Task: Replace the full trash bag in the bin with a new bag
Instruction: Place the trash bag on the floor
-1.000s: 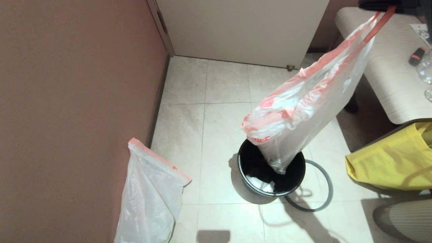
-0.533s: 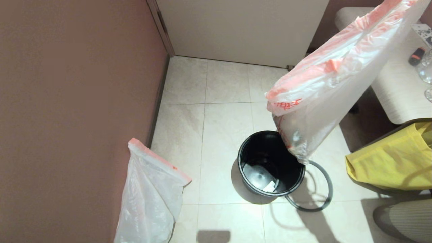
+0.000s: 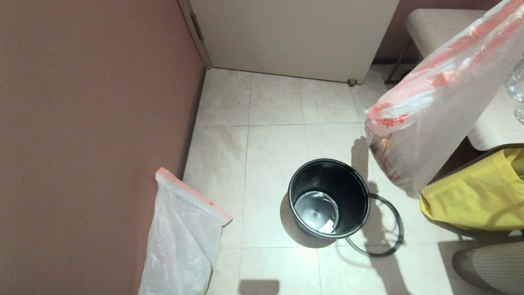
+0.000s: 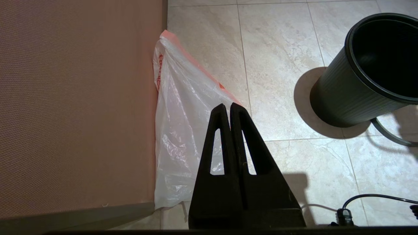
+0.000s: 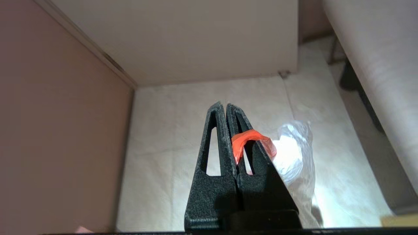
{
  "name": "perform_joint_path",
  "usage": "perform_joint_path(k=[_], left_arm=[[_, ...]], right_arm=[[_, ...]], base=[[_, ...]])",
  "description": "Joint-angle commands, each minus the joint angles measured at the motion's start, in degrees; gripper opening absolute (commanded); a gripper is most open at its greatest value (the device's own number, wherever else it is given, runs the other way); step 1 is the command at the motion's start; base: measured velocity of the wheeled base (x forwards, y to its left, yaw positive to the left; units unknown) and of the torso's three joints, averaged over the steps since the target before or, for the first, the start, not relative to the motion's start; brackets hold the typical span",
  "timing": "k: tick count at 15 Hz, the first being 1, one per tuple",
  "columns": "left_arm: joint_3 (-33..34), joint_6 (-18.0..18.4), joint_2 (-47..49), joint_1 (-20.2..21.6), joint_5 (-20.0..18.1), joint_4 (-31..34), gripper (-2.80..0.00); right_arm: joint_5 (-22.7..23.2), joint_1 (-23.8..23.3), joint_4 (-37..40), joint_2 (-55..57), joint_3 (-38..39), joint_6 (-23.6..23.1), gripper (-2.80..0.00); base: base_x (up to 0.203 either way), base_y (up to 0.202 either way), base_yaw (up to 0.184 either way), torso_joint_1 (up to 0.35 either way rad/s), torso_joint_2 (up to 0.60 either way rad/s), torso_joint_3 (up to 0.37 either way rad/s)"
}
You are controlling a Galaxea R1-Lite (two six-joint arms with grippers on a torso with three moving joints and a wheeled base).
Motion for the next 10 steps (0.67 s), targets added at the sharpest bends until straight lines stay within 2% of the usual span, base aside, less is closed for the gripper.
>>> perform_joint_path(k=[1, 3, 5, 8, 10], left_arm=[[0.0, 0.0, 0.1, 0.0, 0.0, 0.0, -2.8], [0.0, -0.1, 0.1, 0.0, 0.0, 0.0, -2.8], [0.0, 0.0, 0.1, 0.0, 0.0, 0.0, -2.8], [0.0, -0.1, 0.1, 0.0, 0.0, 0.0, -2.8], [0.0, -0.1, 0.1, 0.0, 0.0, 0.0, -2.8]], right_arm=[[1.8, -3.6, 0.1, 3.2, 1.7, 0.2, -2.8], [7.5, -7.2, 0.0, 6.8, 3.0, 2.7, -2.8], [10.5, -10.8, -1.8, 12.4, 3.1, 4.3, -2.8], [11.7, -15.3, -10.5, 23.2, 2.3, 4.2, -2.8], [12.0, -17.6, -15.7, 30.1, 1.0, 2.4, -2.8]], base=[[0.0, 0.0, 0.0, 0.0, 0.0, 0.0], [0.0, 0.0, 0.0, 0.0, 0.0, 0.0], [0.0, 0.0, 0.0, 0.0, 0.0, 0.0], [0.0, 0.0, 0.0, 0.0, 0.0, 0.0], [0.0, 0.0, 0.0, 0.0, 0.0, 0.0]])
